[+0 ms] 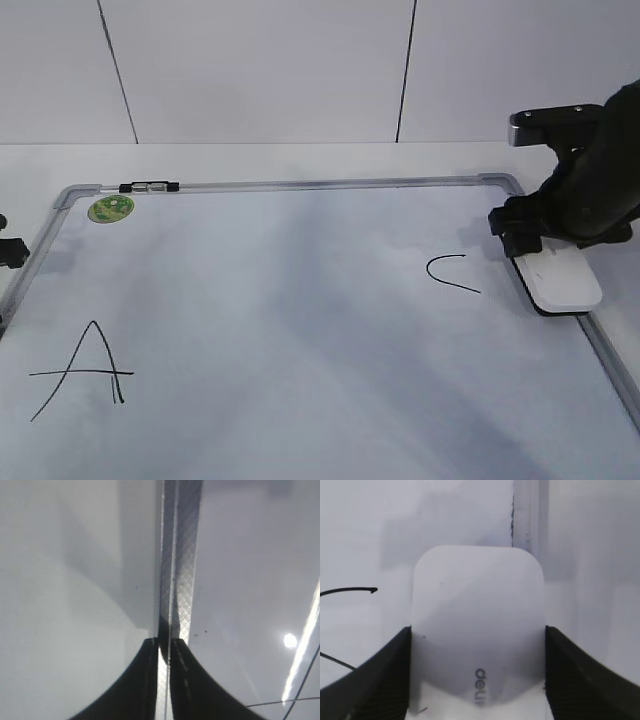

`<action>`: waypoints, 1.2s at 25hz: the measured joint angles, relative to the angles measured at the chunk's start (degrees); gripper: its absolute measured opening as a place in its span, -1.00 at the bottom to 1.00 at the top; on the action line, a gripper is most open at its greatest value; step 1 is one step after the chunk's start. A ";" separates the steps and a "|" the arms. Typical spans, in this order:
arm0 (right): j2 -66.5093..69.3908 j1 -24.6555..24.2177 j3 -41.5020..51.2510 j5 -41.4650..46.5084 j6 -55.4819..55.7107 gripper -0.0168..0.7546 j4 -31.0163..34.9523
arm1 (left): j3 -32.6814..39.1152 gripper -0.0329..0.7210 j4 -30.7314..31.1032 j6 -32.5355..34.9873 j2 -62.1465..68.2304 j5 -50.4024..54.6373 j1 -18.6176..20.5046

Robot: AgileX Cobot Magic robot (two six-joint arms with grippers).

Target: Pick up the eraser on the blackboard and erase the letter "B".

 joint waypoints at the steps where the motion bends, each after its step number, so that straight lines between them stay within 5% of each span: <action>1: 0.27 0.00 0.00 -0.40 0.00 0.39 0.00 | 0.00 -0.77 0.00 0.00 0.00 0.00 0.00; 30: 3.95 0.00 -0.10 -1.51 0.31 0.45 -0.48 | 0.00 -0.77 -0.25 0.00 0.00 0.07 0.00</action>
